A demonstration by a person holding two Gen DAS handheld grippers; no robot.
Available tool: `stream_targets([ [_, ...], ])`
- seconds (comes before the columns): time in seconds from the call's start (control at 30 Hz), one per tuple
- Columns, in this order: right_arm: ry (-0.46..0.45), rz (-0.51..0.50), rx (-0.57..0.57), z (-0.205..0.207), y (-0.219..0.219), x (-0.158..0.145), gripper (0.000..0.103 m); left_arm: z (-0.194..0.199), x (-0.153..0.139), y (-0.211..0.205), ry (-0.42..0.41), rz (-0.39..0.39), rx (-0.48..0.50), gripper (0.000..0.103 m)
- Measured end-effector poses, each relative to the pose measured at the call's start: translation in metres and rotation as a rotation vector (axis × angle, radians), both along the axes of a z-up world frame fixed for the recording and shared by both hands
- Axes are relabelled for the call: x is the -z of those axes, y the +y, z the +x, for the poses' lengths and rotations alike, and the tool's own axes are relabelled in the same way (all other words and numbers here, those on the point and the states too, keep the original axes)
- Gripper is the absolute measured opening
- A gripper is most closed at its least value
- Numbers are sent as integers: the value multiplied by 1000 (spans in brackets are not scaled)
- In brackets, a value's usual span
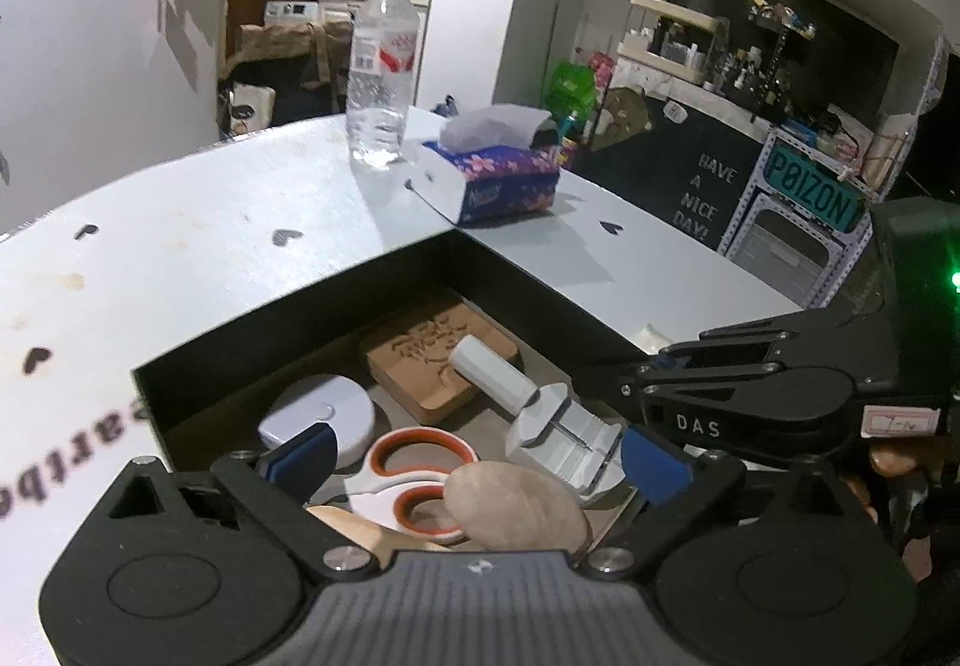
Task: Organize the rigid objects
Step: 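Carry the beige stone into the black box and release it, then move the left tool to the white charger plug and grasp it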
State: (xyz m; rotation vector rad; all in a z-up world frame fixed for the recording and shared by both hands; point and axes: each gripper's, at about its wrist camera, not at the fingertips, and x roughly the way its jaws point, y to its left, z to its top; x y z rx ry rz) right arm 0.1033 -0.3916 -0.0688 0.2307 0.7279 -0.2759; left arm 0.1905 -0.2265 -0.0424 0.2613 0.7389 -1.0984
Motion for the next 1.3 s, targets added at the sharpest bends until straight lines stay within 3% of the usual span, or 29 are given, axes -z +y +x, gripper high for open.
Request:
stream_targets([
  [0.2, 1, -3, 1, 0, -1, 0, 4, -6, -6, 17, -34, -20, -54, 100],
  [0.53, 27, -14, 9, 4, 1, -1, 4, -13, -18, 64, -112, -67, -246, 101],
  [0.93, 74, -11, 10, 12, 0, 3, 5, -7, -11, 118, -103, -126, -469, 101],
  [1.3, 122, -22, 7, 19, 3, 5, 5, -3, -2, 158, -77, -166, -583, 101],
])
